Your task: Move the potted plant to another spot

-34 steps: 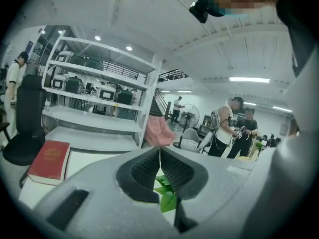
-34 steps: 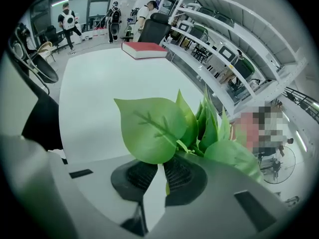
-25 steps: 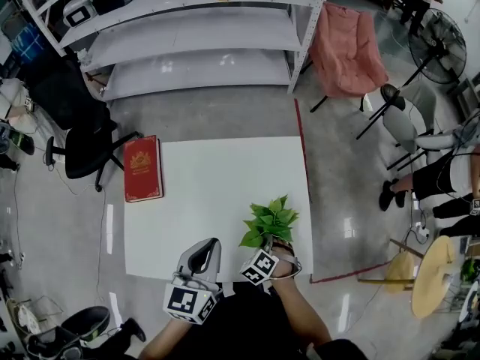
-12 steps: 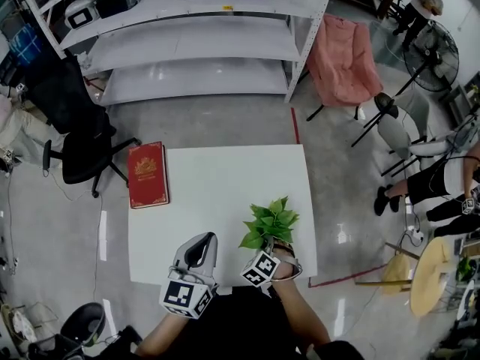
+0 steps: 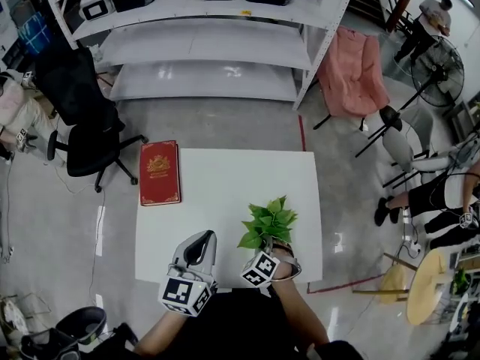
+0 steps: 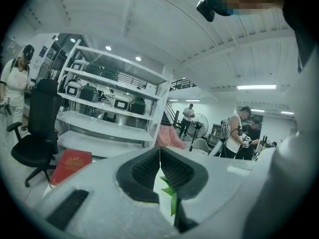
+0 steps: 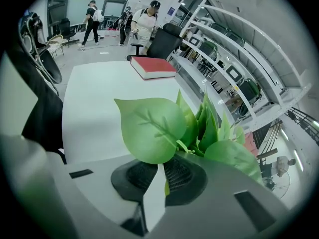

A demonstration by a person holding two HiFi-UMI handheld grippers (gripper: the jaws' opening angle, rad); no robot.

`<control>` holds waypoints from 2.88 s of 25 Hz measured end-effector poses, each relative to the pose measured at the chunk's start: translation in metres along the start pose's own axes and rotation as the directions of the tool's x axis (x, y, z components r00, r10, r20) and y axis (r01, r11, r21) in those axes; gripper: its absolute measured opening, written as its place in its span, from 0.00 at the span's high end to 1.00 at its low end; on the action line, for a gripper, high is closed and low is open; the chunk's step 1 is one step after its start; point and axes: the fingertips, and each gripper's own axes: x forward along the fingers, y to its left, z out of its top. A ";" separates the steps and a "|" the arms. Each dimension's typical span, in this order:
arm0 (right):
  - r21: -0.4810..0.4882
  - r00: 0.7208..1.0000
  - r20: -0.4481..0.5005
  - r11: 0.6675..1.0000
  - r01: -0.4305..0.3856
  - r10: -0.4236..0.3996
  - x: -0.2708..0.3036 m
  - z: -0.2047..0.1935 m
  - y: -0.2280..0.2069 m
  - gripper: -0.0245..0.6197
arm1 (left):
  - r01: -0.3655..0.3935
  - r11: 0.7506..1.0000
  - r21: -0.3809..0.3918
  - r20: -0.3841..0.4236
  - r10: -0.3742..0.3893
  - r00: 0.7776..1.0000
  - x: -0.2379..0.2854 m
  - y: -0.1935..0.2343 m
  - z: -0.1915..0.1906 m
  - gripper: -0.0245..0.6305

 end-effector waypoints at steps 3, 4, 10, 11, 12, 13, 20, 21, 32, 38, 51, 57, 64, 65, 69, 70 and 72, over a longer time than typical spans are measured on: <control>-0.021 1.000 0.021 1.000 -0.008 0.009 0.001 0.015 0.002 0.90 | -0.017 1.000 -0.007 0.009 0.017 1.000 -0.005 0.010 0.003 0.93; -0.029 1.000 0.029 1.000 -0.010 0.011 0.001 0.019 0.003 0.90 | -0.023 1.000 -0.010 0.011 0.023 1.000 -0.007 0.013 0.004 0.93; -0.067 0.998 0.061 0.998 -0.021 0.025 0.006 0.048 0.007 0.90 | -0.057 0.998 -0.024 0.027 0.058 0.998 -0.016 0.035 0.009 0.93; -0.074 0.998 0.065 0.997 -0.023 0.027 0.007 0.052 0.007 0.90 | -0.064 0.998 -0.026 0.028 0.065 0.997 -0.017 0.039 0.010 0.93; -0.082 0.997 0.067 0.996 -0.022 0.027 0.008 0.056 0.006 0.90 | -0.070 0.997 -0.028 0.030 0.071 0.997 -0.018 0.042 0.010 0.93; -0.090 0.997 0.069 0.996 -0.021 0.027 0.010 0.059 0.006 0.90 | -0.075 0.997 -0.029 0.031 0.076 0.997 -0.019 0.045 0.011 0.93; -0.135 0.994 0.104 0.990 -0.030 0.044 0.022 0.092 0.010 0.90 | -0.114 0.993 -0.038 0.045 0.116 0.992 -0.025 0.074 0.019 0.93; -0.142 0.993 0.107 0.989 -0.032 0.047 0.024 0.096 0.010 0.90 | -0.120 0.992 -0.039 0.046 0.122 0.992 -0.026 0.078 0.020 0.93; -0.185 0.989 0.125 0.981 -0.056 0.080 0.049 0.134 0.015 0.90 | -0.152 0.987 -0.053 0.031 0.153 0.988 -0.018 0.116 0.022 0.93; -0.218 0.987 0.125 0.973 -0.073 0.102 0.062 0.142 0.020 0.90 | -0.162 0.985 -0.066 0.020 0.163 0.986 -0.012 0.129 0.020 0.93; -0.260 0.983 0.109 0.959 -0.114 0.147 0.077 0.142 0.030 0.90 | -0.175 0.980 -0.092 -0.008 0.175 0.984 -0.004 0.142 0.016 0.93; -0.298 0.984 0.096 0.947 -0.118 0.153 0.082 0.146 0.035 0.90 | -0.183 0.978 -0.104 -0.011 0.182 0.983 -0.002 0.147 0.013 0.93; -0.314 0.986 0.089 0.943 -0.105 0.140 0.083 0.148 0.036 0.90 | -0.192 0.975 -0.113 -0.013 0.192 0.981 -0.004 0.150 0.010 0.93; -0.314 0.986 0.089 0.944 -0.104 0.138 0.083 0.147 0.036 0.90 | -0.193 0.975 -0.114 -0.013 0.193 0.981 -0.005 0.150 0.009 0.93; -0.301 0.986 0.091 0.947 -0.107 0.140 0.085 0.147 0.038 0.90 | -0.190 0.975 -0.115 -0.011 0.190 0.982 -0.006 0.150 0.006 0.93; -0.298 0.986 0.091 0.948 -0.109 0.142 0.084 0.148 0.039 0.90 | -0.186 0.976 -0.113 -0.008 0.186 0.983 -0.006 0.150 0.006 0.93; -0.293 0.985 0.094 0.950 -0.112 0.145 0.083 0.148 0.039 0.89 | -0.180 0.978 -0.108 -0.003 0.181 0.984 -0.006 0.149 0.007 0.93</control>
